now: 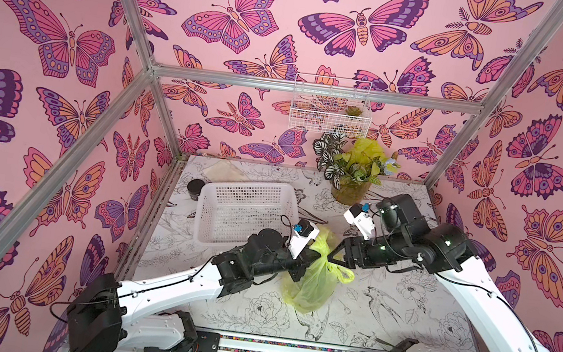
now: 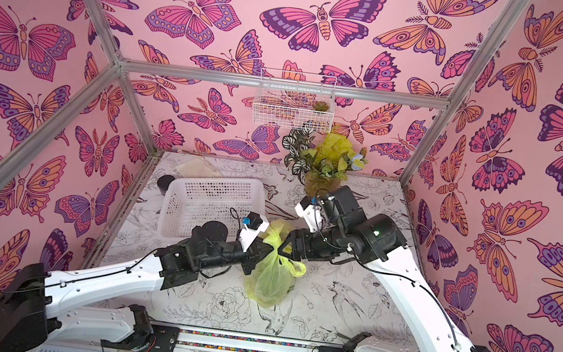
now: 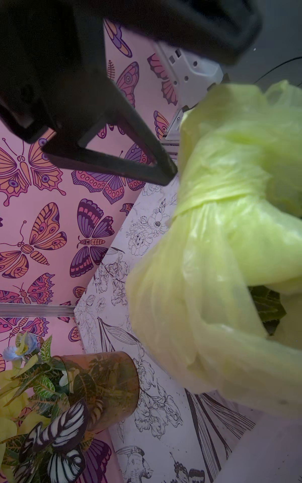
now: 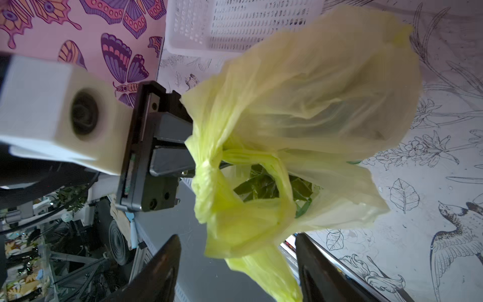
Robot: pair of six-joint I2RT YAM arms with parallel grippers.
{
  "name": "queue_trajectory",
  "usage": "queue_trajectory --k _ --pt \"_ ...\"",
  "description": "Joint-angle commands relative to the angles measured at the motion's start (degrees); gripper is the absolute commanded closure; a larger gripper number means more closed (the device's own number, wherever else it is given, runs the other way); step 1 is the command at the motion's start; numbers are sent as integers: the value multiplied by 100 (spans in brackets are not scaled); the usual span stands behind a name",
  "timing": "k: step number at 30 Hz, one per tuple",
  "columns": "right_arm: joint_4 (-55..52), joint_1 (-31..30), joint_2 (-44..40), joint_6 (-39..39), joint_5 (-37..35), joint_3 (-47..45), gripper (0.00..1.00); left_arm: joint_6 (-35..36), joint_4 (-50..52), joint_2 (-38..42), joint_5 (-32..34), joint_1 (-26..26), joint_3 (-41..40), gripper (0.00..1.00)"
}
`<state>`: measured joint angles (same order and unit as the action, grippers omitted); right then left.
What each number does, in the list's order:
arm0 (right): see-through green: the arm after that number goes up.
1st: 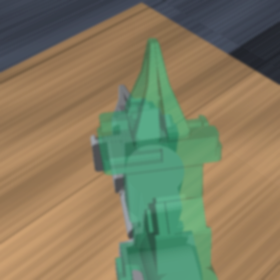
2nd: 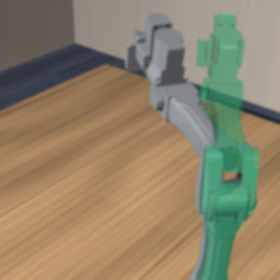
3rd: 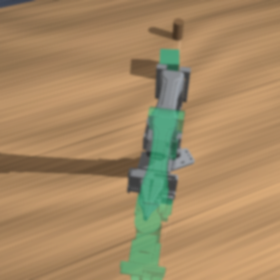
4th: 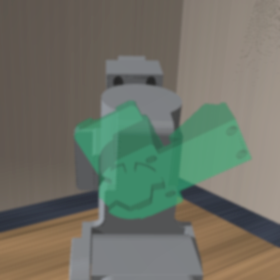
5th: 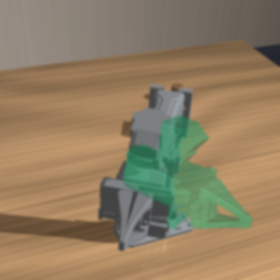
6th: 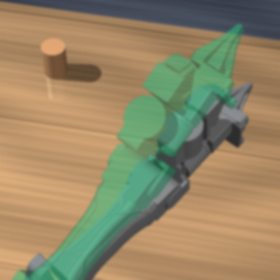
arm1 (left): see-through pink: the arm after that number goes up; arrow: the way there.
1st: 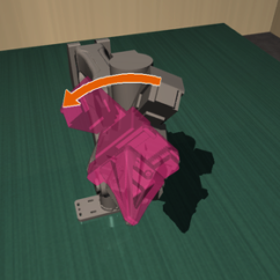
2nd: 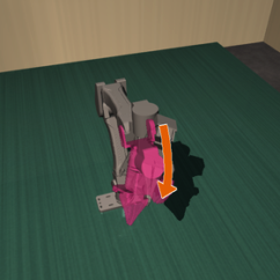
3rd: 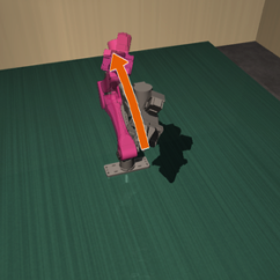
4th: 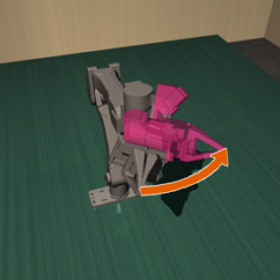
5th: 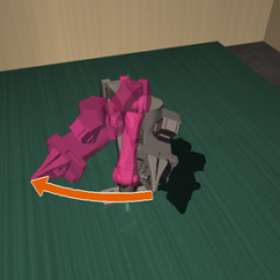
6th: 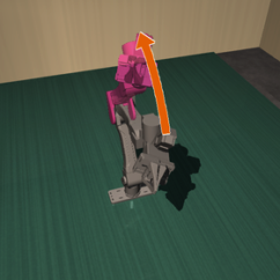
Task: Place the pineapple into a plastic bag & tie a knot
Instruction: Cross the plastic bag at the center of the board.
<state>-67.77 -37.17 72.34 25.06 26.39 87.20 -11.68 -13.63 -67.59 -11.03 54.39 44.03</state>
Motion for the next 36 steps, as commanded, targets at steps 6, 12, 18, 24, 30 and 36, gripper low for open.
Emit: queue_trajectory --k 6,12,18,24,30,36 --pt "201 -341 614 -123 -798 346 38 142 390 146 -237 -25 192 100" --pt "222 -338 817 -185 -757 359 73 263 769 200 -521 -66 332 100" --pt "364 -131 631 -24 -719 78 96 407 1486 639 -674 -234 296 100" --pt "456 -89 666 23 -269 -23 100 474 1754 1070 -986 -515 176 98" --pt "805 -9 662 363 325 -95 100 503 1856 1252 -618 -631 114 71" --pt "1342 73 593 903 641 -370 100 -118 1473 1591 -758 -631 -184 89"
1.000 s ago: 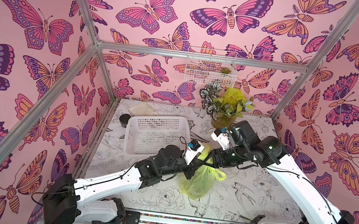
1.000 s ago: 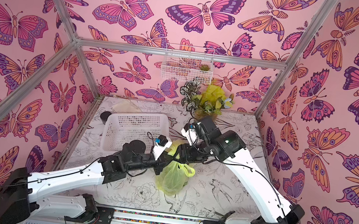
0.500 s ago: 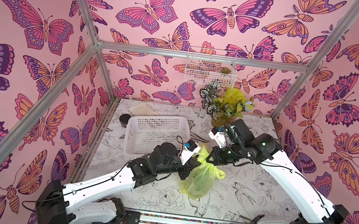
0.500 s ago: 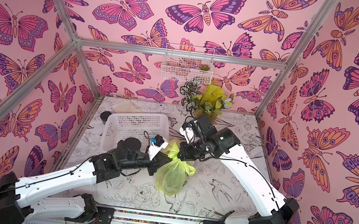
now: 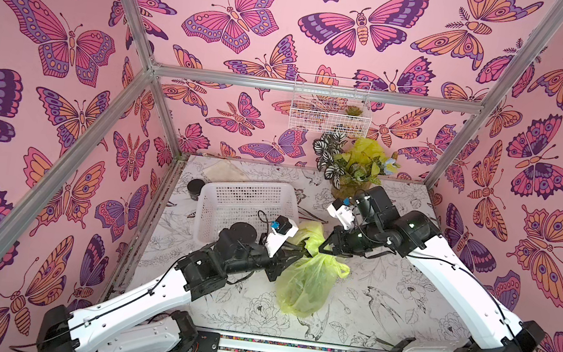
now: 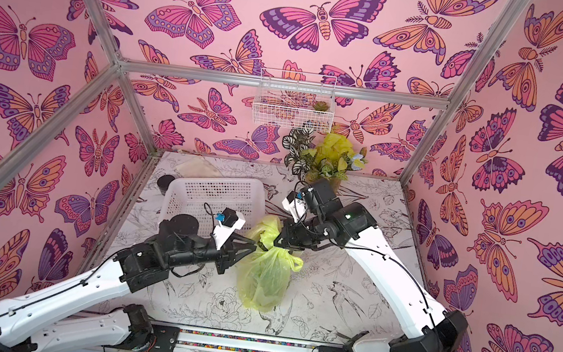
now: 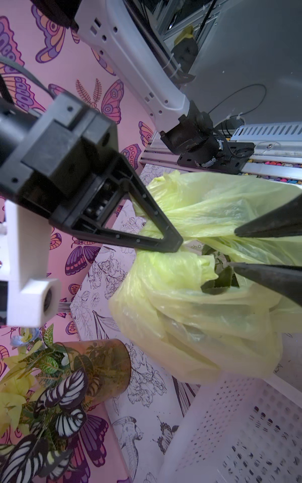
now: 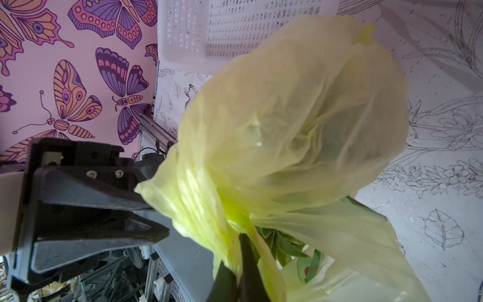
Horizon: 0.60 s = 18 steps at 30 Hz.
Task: Place the pineapple into a plastic bag & tie a knot
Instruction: Cross the plastic bag at the center of the board, then tie the plastic bag at the center of the board.
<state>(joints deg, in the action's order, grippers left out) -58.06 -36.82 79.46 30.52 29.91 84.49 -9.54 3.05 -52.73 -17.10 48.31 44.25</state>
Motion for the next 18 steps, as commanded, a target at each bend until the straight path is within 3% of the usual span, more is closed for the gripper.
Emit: queue_trajectory --k 1,3,18 --pt "441 35 -128 413 333 -142 100 -488 -370 78 -252 -12 -271 93" --pt "588 40 -154 503 440 -242 100 -696 -672 -91 -345 72 -333 100" --pt "753 75 -326 639 673 -455 100 -849 -1344 -585 612 126 -417 100"
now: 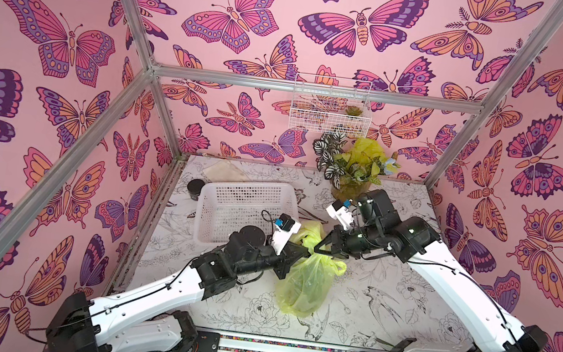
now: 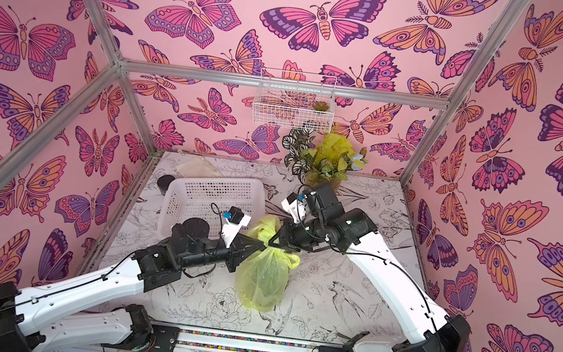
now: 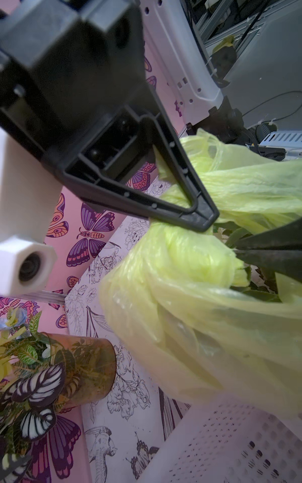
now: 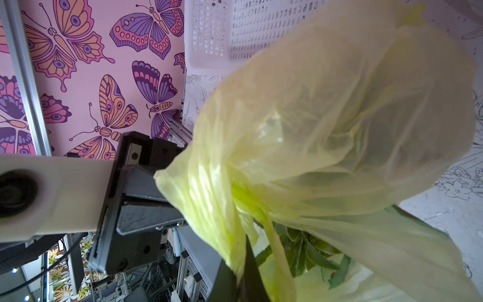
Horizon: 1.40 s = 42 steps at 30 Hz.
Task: Place the pineapple into a plastic bag & tie a knot
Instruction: Tie the plastic bag at the center of the board.
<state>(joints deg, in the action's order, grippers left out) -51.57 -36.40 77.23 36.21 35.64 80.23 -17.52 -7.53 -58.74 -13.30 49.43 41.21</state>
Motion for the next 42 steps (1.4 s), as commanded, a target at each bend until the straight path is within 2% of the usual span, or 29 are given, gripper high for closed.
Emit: queue_trajectory --k 1,9,12,18,24,30,32,34,39,42 --pt "95 28 -94 71 100 -32 100 -50 -322 12 227 14 -106 100" --pt "95 28 -76 89 100 -21 100 46 -442 -126 109 14 -30 96" --pt "86 31 -75 88 74 -19 100 63 -494 -181 18 14 1 100" --pt "-136 29 -69 24 -326 44 100 56 -510 10 -84 14 -56 100" --pt "-351 90 -32 -70 -602 72 100 11 143 447 -120 14 -56 100" --pt "-120 95 -67 29 -273 24 100 90 615 588 213 -16 -56 100" --pt "7 89 -94 87 -82 4 100 80 592 436 170 -39 42 86" --pt "75 90 -111 121 37 -1 100 129 498 245 68 -39 143 80" --pt "94 89 -122 141 86 -13 100 196 223 -34 -33 -47 246 80" --pt "95 89 -122 132 101 -16 100 221 141 -110 17 -47 278 78"
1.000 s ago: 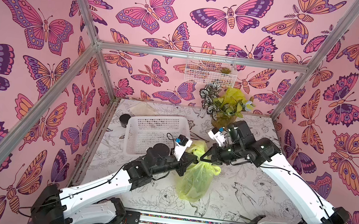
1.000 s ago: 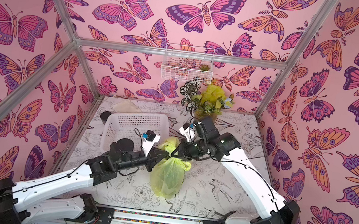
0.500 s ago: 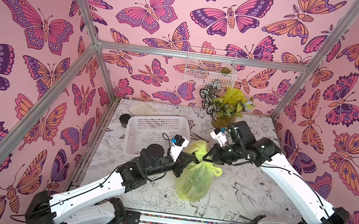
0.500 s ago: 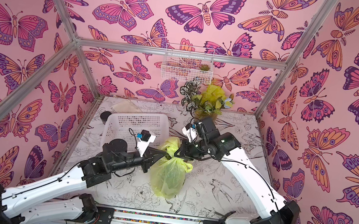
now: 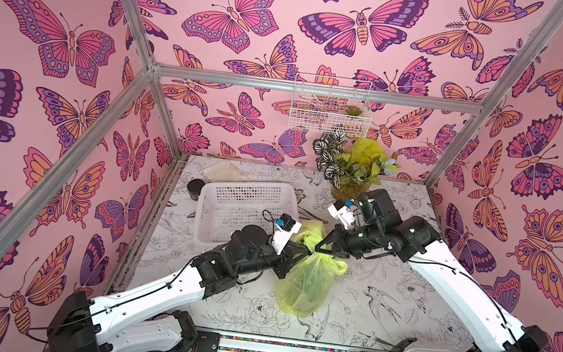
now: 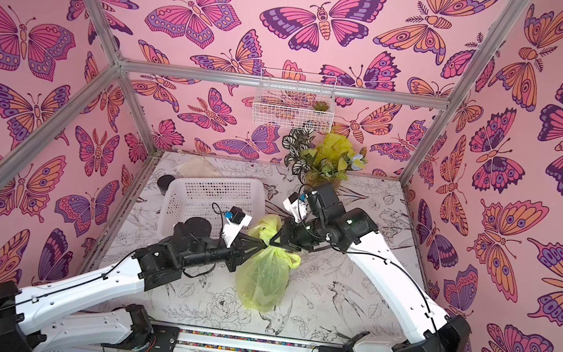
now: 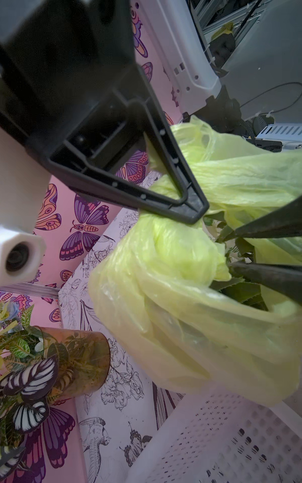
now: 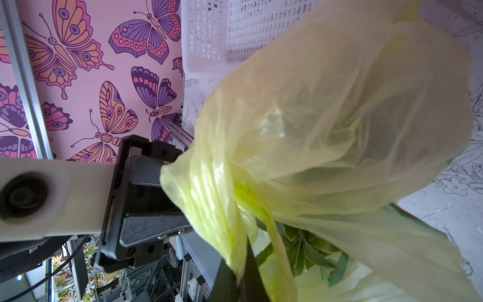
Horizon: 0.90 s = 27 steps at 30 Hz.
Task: Place the pineapple into a plastic bag & tie a knot
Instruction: Tie the plastic bag at the center of the board.
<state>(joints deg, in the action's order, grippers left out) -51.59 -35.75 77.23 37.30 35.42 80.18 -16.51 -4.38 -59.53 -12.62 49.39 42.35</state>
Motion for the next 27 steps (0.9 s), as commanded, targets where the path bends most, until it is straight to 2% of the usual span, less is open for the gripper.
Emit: queue_trajectory --k 1,6,12,18,23,27 --pt "97 27 -128 23 119 -13 100 121 -201 -62 -26 -43 180 77" --pt "80 24 -129 10 123 -46 100 156 -274 -203 118 -52 278 75" --pt "36 26 -138 -12 122 -45 100 208 -206 -208 365 -52 282 64" --pt "18 25 -117 -32 123 -31 100 247 -80 -226 462 -61 333 63" --pt "18 24 -97 -39 123 -21 100 320 -130 -313 338 -61 414 77" --pt "-8 24 -94 -43 123 -3 100 338 -168 -340 158 -69 425 93"
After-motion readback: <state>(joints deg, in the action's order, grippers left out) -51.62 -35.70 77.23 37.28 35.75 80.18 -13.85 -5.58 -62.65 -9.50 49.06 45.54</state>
